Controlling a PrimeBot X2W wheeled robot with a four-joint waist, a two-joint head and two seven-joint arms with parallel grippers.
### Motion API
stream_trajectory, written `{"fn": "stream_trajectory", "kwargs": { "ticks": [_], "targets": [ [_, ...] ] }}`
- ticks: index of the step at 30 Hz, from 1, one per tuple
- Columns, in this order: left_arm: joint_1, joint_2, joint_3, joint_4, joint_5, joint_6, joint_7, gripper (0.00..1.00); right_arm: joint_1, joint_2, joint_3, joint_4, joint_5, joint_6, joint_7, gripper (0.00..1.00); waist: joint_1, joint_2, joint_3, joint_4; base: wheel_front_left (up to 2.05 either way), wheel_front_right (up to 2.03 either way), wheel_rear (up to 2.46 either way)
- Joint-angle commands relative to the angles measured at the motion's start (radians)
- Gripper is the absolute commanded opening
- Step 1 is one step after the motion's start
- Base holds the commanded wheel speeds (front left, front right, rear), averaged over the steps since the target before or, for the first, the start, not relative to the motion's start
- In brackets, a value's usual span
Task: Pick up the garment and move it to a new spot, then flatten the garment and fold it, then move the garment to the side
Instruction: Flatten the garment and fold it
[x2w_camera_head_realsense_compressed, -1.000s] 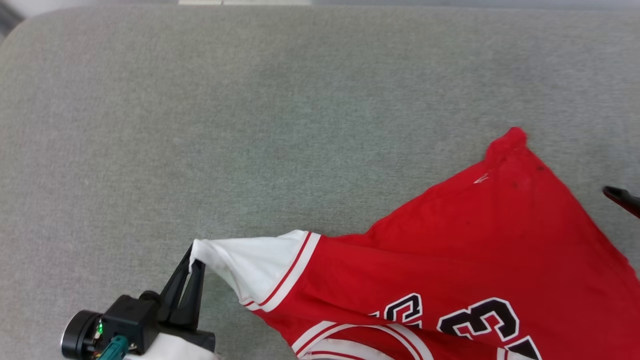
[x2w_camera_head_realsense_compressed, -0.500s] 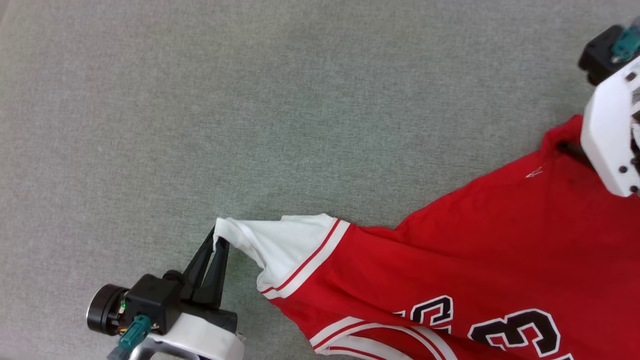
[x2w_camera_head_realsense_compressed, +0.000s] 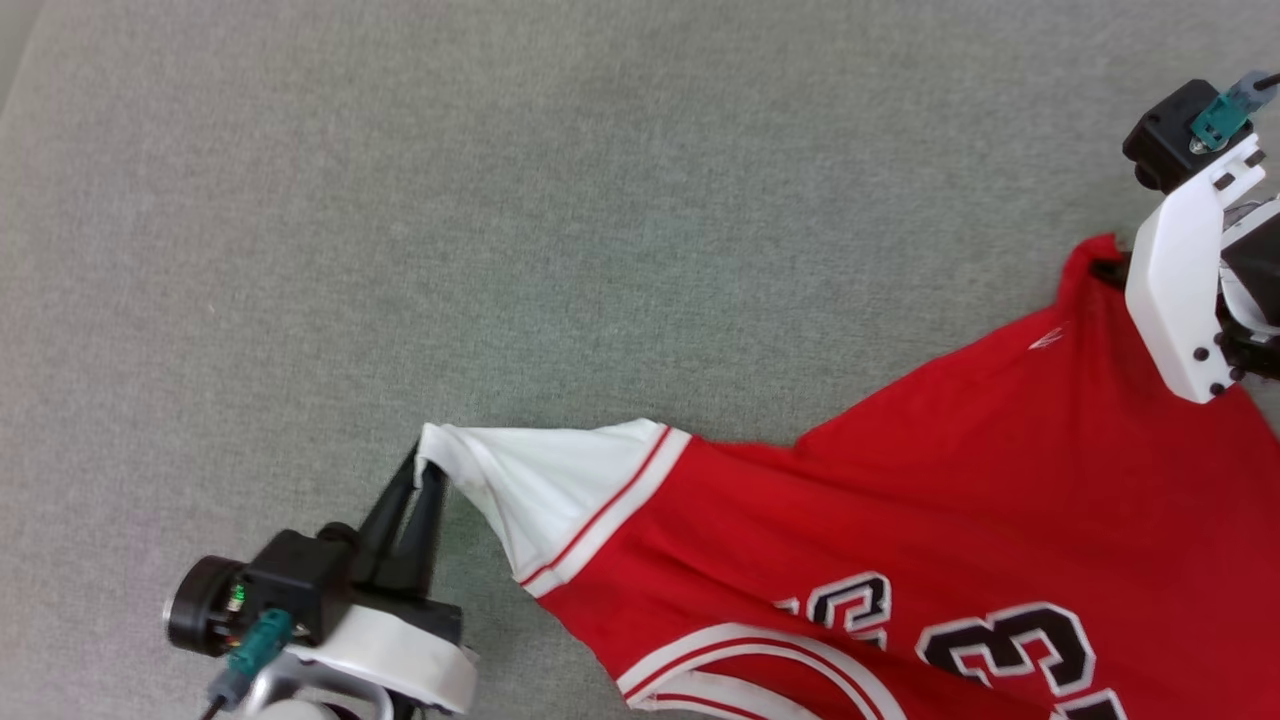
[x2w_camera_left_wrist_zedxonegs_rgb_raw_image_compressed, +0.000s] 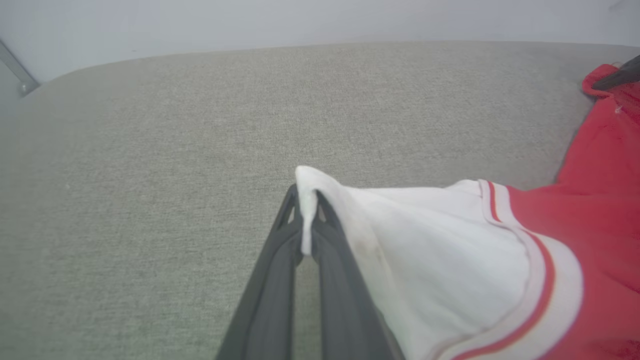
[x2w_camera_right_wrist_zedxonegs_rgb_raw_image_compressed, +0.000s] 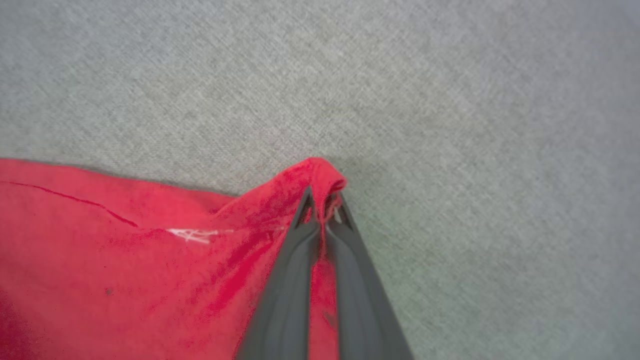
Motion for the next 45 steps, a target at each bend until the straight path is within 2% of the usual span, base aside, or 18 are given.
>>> {"fn": "stream_trajectory", "kwargs": {
  "ticks": [1, 6, 12, 19, 25, 32, 34, 35, 41, 45],
  "targets": [
    [-0.011, 0.013, 0.011, 0.005, 0.004, 0.006, -0.004, 0.00, -0.009, 0.006, 0.008, 0.002, 0.006, -0.001, -0.008, 0.00, -0.0001, 0.0000, -0.034, -0.021, 0.00, 0.00, 0.00],
    [-0.030, 0.054, 0.046, -0.001, 0.009, 0.009, -0.002, 0.00, -0.043, -0.003, 0.033, -0.024, 0.039, -0.001, -0.128, 0.00, -0.0001, 0.0000, -0.103, -0.062, 0.00, 0.00, 0.00],
    [-0.136, 0.102, 0.073, -0.015, 0.026, -0.022, 0.032, 0.00, -0.084, -0.017, 0.043, -0.042, 0.053, -0.001, -0.267, 0.00, -0.0001, 0.0000, -0.151, -0.098, 0.00, 0.00, 0.00],
    [-0.362, 0.140, 0.096, -0.018, 0.047, -0.084, 0.109, 0.00, -0.169, 0.001, 0.006, -0.013, 0.037, -0.001, -0.386, 0.00, -0.0001, 0.0000, -0.152, -0.135, 0.00, 0.00, 0.00],
    [-0.633, 0.168, 0.113, 0.007, 0.077, -0.156, 0.190, 0.00, -0.303, 0.059, -0.073, 0.034, -0.001, -0.001, -0.452, 0.00, -0.0001, 0.0000, -0.106, -0.158, 0.00, 0.00, 0.00],
    [-0.965, 0.118, 0.113, 0.111, 0.091, -0.239, 0.242, 0.00, -0.497, 0.138, -0.151, 0.113, -0.108, -0.001, -0.506, 0.00, -0.0001, 0.0000, -0.026, -0.169, 0.00, 0.00, 0.00],
    [-1.055, 0.120, 0.094, 0.155, 0.133, -0.258, 0.249, 0.00, -0.548, 0.167, -0.167, 0.151, -0.149, -0.001, -0.520, 0.00, -0.0001, 0.0000, -0.006, -0.172, 0.00, 0.00, 0.00],
    [-1.094, 0.099, 0.093, 0.176, 0.126, -0.268, 0.251, 0.00, -0.577, 0.185, -0.177, 0.170, -0.167, -0.001, -0.526, 0.00, -0.0001, 0.0000, 0.005, -0.175, 0.00, 0.00, 0.00],
    [-1.327, 0.052, 0.095, 0.323, 0.135, -0.321, 0.257, 0.00, -0.744, 0.271, -0.233, 0.301, -0.255, -0.001, -0.557, 0.00, -0.0001, 0.0000, 0.066, -0.180, 0.00, 0.00, 0.00],
    [-1.490, 0.022, 0.101, 0.445, 0.134, -0.357, 0.251, 0.00, -0.855, 0.301, -0.245, 0.379, -0.318, -0.001, -0.571, 0.00, -0.0001, 0.0000, 0.108, -0.177, 0.00, 0.00, 0.00]
  ]
}}
